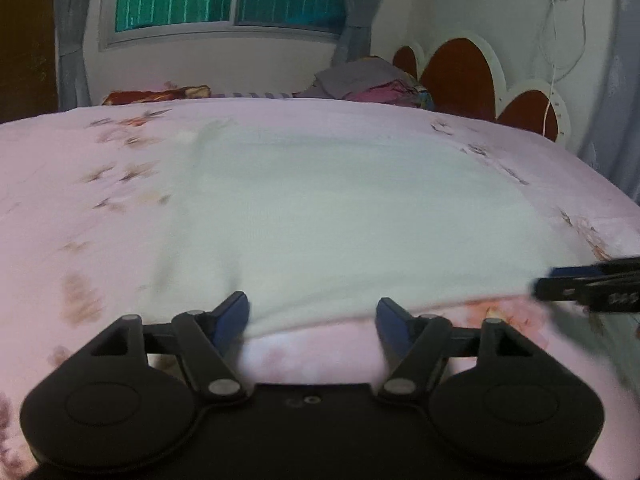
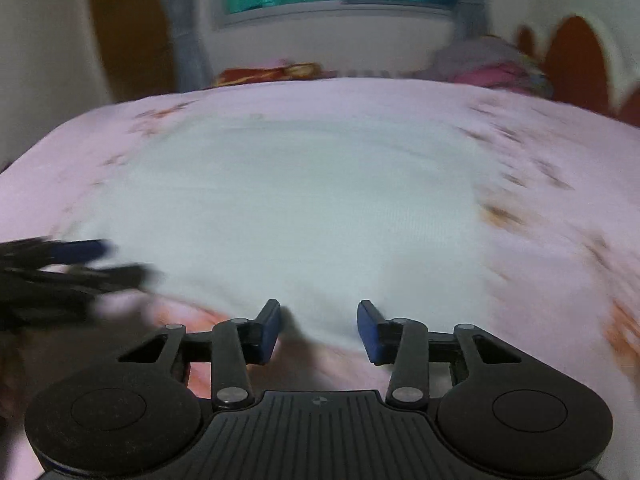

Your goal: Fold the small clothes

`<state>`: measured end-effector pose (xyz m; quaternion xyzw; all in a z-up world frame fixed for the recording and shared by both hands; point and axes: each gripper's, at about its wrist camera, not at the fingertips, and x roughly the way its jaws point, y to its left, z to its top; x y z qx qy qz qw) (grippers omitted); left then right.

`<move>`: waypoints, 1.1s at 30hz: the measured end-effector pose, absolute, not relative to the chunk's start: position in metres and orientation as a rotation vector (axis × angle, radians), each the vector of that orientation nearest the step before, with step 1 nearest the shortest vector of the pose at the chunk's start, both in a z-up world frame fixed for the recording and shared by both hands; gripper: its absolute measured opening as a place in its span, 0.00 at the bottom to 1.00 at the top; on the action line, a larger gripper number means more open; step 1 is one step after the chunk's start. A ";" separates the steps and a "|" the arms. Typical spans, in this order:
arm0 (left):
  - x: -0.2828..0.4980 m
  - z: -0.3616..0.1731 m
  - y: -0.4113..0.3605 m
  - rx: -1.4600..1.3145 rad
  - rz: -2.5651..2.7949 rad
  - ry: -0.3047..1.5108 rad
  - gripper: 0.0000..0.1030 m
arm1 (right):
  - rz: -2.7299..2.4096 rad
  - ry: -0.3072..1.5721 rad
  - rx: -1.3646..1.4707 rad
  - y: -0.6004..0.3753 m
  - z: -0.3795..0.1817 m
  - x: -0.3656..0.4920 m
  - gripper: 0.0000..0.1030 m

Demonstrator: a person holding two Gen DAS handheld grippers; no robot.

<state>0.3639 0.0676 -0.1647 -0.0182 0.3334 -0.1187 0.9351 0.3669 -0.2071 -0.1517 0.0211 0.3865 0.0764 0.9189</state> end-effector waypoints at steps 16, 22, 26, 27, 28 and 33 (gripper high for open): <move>0.497 -0.129 0.038 -0.080 -0.260 0.626 0.80 | 0.171 0.682 0.072 -0.170 -0.127 0.472 0.59; 0.495 -0.162 0.090 -0.049 -0.254 0.667 0.75 | 0.118 0.732 0.072 -0.214 -0.153 0.480 0.45; 0.489 -0.166 0.084 0.037 -0.266 0.644 0.75 | 0.065 0.725 0.088 -0.251 -0.150 0.460 0.36; 0.488 -0.166 0.083 0.034 -0.259 0.636 0.76 | 0.068 0.733 0.052 -0.247 -0.148 0.459 0.36; 0.488 -0.166 0.083 0.022 -0.253 0.634 0.76 | 0.069 0.740 0.016 -0.242 -0.148 0.460 0.36; 0.489 -0.162 0.094 -0.053 -0.257 0.627 0.76 | 0.055 0.754 0.002 -0.238 -0.151 0.464 0.36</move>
